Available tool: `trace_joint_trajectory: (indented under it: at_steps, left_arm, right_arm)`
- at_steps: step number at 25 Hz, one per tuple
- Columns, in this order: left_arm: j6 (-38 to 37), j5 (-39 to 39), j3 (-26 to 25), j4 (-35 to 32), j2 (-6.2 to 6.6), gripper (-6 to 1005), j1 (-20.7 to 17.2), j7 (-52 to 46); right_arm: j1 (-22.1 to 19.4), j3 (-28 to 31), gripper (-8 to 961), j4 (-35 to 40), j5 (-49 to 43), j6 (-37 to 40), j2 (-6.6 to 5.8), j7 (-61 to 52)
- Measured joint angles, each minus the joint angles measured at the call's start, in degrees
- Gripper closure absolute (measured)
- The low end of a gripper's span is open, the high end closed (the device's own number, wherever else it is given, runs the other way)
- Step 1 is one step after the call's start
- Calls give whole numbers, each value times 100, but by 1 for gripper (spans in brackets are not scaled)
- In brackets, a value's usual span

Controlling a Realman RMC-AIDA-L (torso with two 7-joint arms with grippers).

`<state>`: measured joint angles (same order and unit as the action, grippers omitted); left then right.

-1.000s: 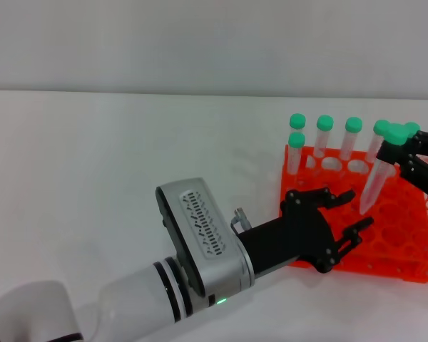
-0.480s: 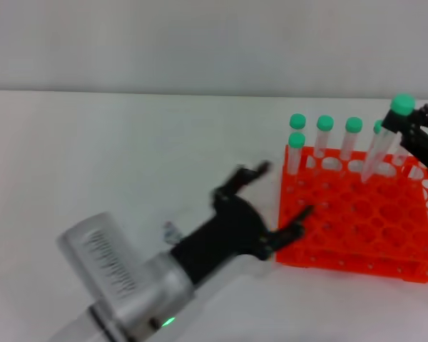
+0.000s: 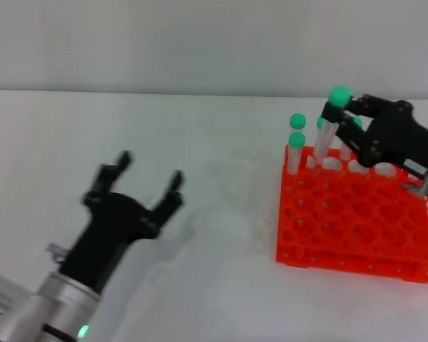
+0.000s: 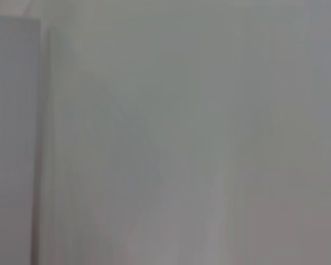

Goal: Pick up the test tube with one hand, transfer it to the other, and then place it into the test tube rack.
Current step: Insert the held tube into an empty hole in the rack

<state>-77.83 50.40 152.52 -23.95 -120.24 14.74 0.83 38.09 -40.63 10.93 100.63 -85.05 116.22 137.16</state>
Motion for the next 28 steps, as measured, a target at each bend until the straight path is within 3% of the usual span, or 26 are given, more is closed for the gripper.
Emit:
trace_joint_trajectory:
  at_steps: [10, 28]
  left_arm:
    - [-206, 1068, -15, 284, 13, 124, -109, -296]
    - [-144, 1225, -21, 359, 18, 123, -18, -471]
  right_arm:
    - [145, 47, 732, -642, 300, 537, -2, 822]
    - [368, 55, 721, -1076, 512, 1002, -3, 1167]
